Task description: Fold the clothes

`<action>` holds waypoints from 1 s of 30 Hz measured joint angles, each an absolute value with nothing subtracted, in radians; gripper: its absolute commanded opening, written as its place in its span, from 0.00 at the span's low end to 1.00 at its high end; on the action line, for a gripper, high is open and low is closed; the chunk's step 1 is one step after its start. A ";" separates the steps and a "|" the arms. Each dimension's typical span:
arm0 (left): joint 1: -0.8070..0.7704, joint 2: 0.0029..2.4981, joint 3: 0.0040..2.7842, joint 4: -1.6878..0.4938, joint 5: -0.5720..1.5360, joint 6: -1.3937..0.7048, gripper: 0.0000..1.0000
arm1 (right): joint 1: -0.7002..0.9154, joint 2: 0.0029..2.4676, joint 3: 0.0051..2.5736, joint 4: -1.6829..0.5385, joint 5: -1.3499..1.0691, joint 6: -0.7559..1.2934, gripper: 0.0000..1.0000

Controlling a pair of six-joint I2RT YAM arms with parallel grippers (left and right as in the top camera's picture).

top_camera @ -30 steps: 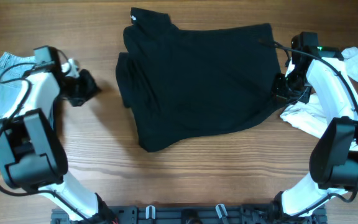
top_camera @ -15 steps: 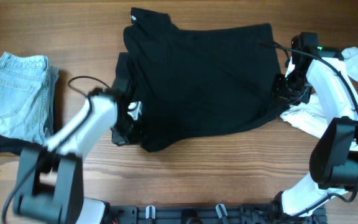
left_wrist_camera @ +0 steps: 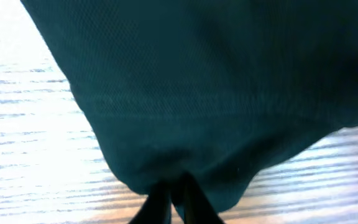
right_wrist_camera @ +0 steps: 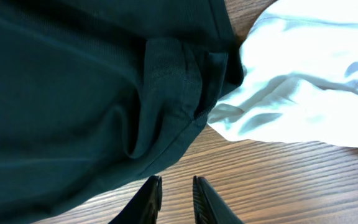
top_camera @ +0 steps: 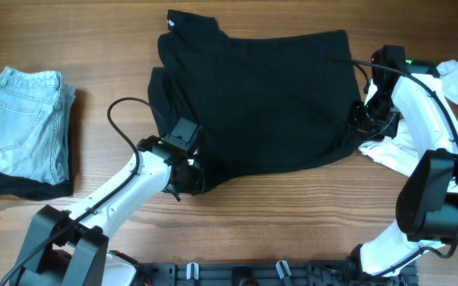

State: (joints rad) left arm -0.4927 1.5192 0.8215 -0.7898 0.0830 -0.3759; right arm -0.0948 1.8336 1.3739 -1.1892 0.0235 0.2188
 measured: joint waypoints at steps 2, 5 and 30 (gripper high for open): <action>-0.493 1.519 0.822 -0.788 0.075 -0.378 0.16 | -0.095 1.834 1.353 -1.180 0.023 0.227 0.35; -0.493 1.519 0.822 -0.792 0.076 -0.380 0.20 | -0.095 1.834 1.299 -1.113 0.018 0.240 0.39; -0.493 1.520 0.822 -0.781 0.157 -0.403 0.31 | -0.095 1.834 1.202 -1.010 0.005 0.416 0.05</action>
